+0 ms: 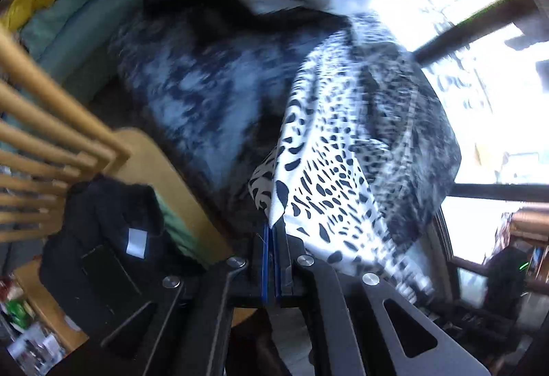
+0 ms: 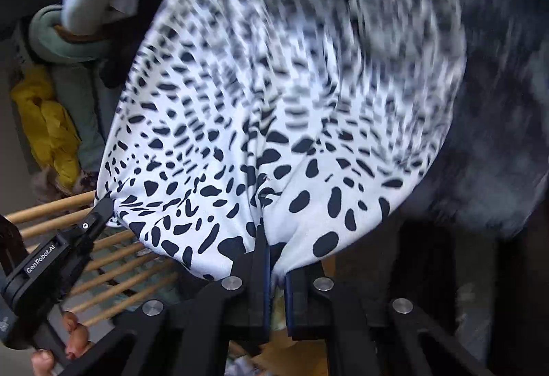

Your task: Fold clothes

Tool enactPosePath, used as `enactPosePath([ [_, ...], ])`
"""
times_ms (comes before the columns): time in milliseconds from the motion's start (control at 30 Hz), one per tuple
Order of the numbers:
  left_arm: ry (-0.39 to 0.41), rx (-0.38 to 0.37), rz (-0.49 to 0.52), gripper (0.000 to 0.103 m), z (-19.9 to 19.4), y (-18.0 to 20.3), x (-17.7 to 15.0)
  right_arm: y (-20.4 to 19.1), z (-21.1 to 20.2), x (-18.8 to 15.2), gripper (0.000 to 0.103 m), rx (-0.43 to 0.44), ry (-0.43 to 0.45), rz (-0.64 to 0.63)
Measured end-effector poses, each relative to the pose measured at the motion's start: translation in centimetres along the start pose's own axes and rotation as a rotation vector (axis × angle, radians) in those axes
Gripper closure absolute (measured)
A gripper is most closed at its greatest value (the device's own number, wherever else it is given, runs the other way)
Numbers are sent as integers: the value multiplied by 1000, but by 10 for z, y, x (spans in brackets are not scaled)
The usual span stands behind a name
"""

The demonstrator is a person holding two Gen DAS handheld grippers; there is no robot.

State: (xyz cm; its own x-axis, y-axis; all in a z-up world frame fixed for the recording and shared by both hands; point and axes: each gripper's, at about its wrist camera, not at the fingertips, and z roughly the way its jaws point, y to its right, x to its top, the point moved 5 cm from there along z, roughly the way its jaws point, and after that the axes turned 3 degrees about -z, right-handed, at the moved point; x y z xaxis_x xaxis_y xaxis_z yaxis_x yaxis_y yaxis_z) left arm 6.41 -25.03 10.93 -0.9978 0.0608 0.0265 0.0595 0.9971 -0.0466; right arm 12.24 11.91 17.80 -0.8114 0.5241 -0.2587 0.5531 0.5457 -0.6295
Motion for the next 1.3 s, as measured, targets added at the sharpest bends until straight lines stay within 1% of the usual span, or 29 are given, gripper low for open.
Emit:
enactPosePath([
  [33,-14,0,14,102,-6,9,1,3,-4,-6,99,-32,18,-62],
  [100,-57,-17,33,102,-14,25,4,-15,19,-25,99,-100,46,-181],
  [133,-94,-52,42,102,-18,33,3,-27,39,-31,99,-117,51,-222],
  [167,-124,-77,47,102,-23,39,3,-42,72,-32,99,-110,43,-235],
  [200,-143,-80,59,102,-27,43,3,-41,110,-31,99,-103,27,-241],
  [233,-160,-66,85,102,-35,50,3,-25,135,-29,99,-104,8,-238],
  [300,-160,-52,121,102,-54,61,11,-25,131,-28,99,-114,-8,-249],
  [333,-152,-50,133,102,-65,66,17,-28,137,-25,99,-114,-9,-263],
  [400,-134,-49,154,102,-87,76,28,-38,124,-26,99,-101,1,-303],
  [467,-90,-74,171,102,-120,86,40,-51,102,-26,99,-72,19,-343],
  [567,-23,-109,179,102,-167,98,58,-83,65,-14,99,-75,86,-433],
  [700,30,-140,194,102,-223,114,76,-124,8,-9,99,-58,174,-516],
  [767,48,-149,211,102,-252,122,80,-146,-20,-14,99,-41,231,-578],
  [833,59,-161,233,102,-280,131,82,-166,-41,-26,99,-50,286,-650],
  [933,53,-173,265,102,-313,137,78,-187,-71,-53,99,-39,309,-687],
  [1033,53,-175,284,102,-343,133,71,-189,-84,-70,99,-29,320,-724],
  [1067,58,-180,281,102,-351,131,70,-190,-95,-84,99,-24,325,-732],
  [1133,61,-212,272,102,-367,127,68,-194,-136,-125,99,-4,338,-728],
  [1167,58,-234,264,102,-374,127,67,-194,-152,-138,99,7,346,-719],
  [1300,64,-248,261,102,-393,135,68,-198,-192,-166,99,-9,354,-703],
])
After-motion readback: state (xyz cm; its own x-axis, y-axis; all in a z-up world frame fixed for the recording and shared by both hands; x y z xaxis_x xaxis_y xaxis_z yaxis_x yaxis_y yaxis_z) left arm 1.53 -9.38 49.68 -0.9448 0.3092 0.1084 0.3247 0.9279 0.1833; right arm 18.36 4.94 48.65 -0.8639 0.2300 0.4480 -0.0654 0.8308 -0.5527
